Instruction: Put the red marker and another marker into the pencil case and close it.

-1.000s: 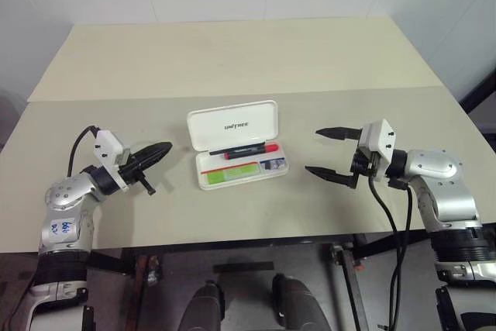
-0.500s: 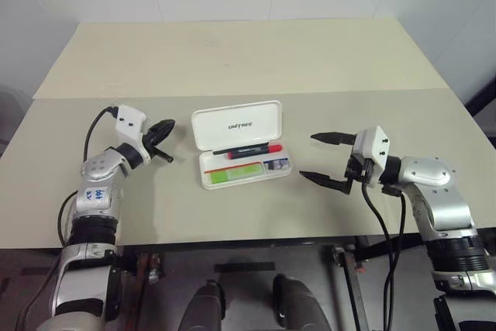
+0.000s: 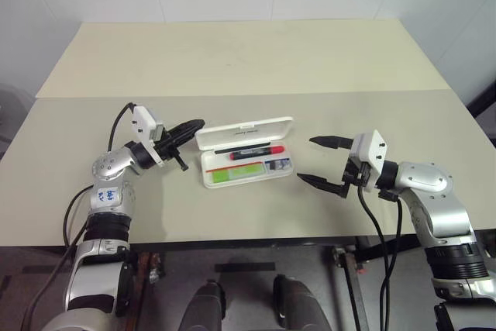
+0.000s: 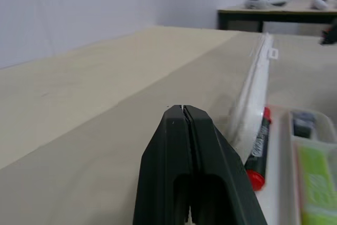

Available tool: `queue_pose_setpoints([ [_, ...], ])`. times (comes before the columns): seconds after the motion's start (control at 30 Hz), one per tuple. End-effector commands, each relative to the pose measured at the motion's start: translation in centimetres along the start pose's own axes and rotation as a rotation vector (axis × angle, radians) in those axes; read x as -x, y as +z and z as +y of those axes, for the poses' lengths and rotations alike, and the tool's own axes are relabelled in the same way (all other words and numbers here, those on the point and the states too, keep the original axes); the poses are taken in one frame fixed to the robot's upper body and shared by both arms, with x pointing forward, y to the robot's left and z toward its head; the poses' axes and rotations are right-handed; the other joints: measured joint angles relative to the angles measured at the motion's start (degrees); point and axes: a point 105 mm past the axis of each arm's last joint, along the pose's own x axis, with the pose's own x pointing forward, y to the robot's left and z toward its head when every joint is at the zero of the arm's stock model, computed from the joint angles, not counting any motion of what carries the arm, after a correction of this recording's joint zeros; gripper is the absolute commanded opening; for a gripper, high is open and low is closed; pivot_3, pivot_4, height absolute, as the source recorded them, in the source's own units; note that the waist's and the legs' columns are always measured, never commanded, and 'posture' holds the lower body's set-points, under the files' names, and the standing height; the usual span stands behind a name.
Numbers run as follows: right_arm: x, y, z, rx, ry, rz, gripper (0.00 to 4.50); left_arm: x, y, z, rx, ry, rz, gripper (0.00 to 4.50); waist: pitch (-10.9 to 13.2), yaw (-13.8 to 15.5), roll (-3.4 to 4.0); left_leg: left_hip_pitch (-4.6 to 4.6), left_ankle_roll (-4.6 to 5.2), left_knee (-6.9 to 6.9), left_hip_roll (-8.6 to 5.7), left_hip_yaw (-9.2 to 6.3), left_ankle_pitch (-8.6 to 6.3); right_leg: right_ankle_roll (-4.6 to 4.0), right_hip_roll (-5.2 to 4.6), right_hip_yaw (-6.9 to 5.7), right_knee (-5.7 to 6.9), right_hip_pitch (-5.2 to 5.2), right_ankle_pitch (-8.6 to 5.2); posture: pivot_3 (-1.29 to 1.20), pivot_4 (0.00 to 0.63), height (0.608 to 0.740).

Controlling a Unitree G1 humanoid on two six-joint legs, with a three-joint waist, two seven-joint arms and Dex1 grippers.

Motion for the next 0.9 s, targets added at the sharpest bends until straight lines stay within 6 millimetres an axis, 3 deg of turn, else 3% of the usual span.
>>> queue_pose_setpoints([
  [0.03, 0.1, 1.3, -0.2, 0.033, -0.014, -0.037, 4.5, 0.0, 0.0, -1.8, -0.121, -0.156, 0.06, 0.03, 0.0, 0.0, 0.0, 0.0, 0.0, 0.03, 0.0, 0.0, 0.0, 0.0, 0.0, 0.0, 0.0, 0.01, 0.0, 0.0, 0.15, 0.74],
  [0.2, 0.0, 1.4, -0.1, 0.031, -0.027, -0.043, 4.5, 0.2, -2.0, -3.4, -0.216, -0.315, 0.196, 0.03, 0.0, 0.0, 0.0, 0.0, 0.03, 0.14, 0.0, -0.01, -0.01, 0.0, 0.0, 0.0, 0.04, 0.05, 0.0, 0.0, 0.15, 0.74],
  [0.33, -0.1, 1.4, 0.1, 0.027, -0.04, -0.05, 4.5, -1.2, -2.4, -4.2, -0.237, -0.369, 0.234, 0.03, 0.0, 0.1, 0.0, -0.01, 0.04, 0.21, 0.0, -0.04, -0.02, 0.0, 0.0, 0.0, 0.08, 0.08, 0.0, 0.0, 0.15, 0.74],
  [0.67, -0.2, 1.2, 0.9, 0.003, -0.094, -0.071, 4.5, -3.6, -3.2, -5.4, -0.22, -0.433, 0.315, 0.03, 0.0, 0.0, 0.0, 0.04, 0.06, 0.35, -0.01, -0.06, -0.03, 0.01, 0.02, 0.01, 0.27, 0.12, 0.0, 0.0, 0.15, 0.74],
  [0.9, -0.3, 1.3, 1.4, -0.007, -0.14, -0.088, 4.5, -3.7, -4.4, -6.0, -0.175, -0.471, 0.411, 0.03, 0.0, 0.0, 0.0, 0.12, 0.06, 0.37, -0.01, -0.06, -0.01, 0.01, 0.04, 0.05, 0.31, 0.19, 0.0, 0.0, 0.15, 0.74],
])
